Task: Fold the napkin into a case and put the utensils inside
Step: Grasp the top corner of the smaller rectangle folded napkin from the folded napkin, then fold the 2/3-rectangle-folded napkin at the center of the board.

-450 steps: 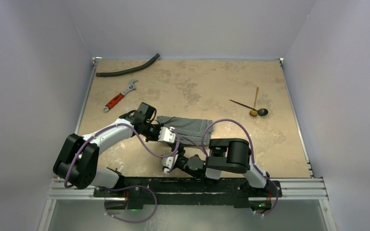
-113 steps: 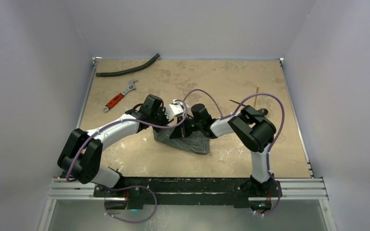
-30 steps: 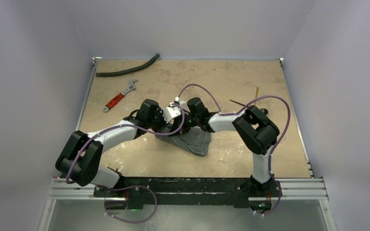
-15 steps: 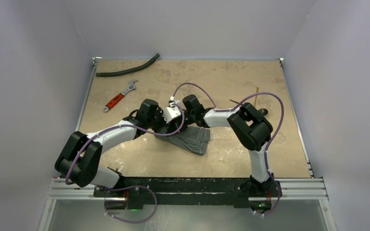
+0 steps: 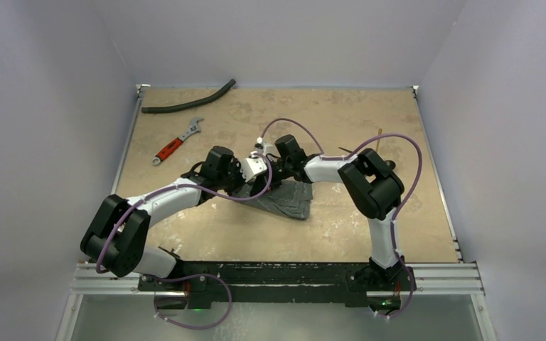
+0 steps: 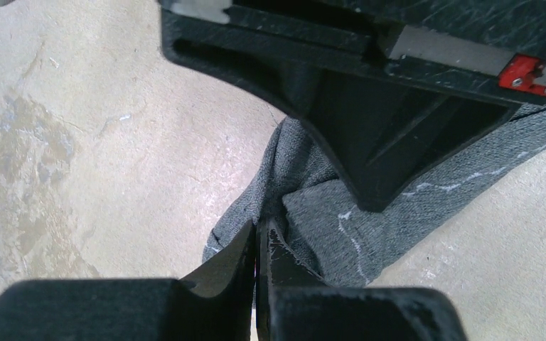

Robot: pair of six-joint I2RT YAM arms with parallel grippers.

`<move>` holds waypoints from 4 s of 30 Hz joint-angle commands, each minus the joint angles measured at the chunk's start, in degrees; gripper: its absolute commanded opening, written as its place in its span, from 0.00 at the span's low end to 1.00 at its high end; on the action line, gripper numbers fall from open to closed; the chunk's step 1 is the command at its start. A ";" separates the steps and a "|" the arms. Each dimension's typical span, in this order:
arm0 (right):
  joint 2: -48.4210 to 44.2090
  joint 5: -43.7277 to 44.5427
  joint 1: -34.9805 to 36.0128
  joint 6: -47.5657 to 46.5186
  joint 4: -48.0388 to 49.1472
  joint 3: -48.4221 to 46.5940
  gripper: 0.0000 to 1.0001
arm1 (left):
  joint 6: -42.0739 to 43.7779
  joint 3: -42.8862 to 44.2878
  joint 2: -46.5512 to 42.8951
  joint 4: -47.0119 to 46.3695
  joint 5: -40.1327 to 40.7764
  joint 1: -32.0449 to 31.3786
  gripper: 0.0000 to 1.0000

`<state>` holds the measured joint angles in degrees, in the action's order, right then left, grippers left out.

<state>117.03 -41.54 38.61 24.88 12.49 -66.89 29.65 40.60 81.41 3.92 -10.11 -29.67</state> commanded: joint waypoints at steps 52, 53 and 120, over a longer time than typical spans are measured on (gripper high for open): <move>7.85 -6.68 0.63 -5.18 -12.35 -18.47 0.00 | 12.30 -4.15 -1.36 -0.90 -2.20 -1.27 0.00; 8.23 -7.84 0.59 -5.66 -13.01 -19.04 0.00 | 13.09 -4.46 -1.22 -1.10 -1.71 -1.24 0.00; -36.87 19.15 7.48 -65.10 -4.88 30.29 0.89 | 21.48 -6.66 1.74 1.85 -2.90 5.16 0.00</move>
<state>77.73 -26.20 45.19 -39.68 6.39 -36.29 50.59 34.65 82.81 0.99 -13.10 -25.34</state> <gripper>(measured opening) 0.928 0.005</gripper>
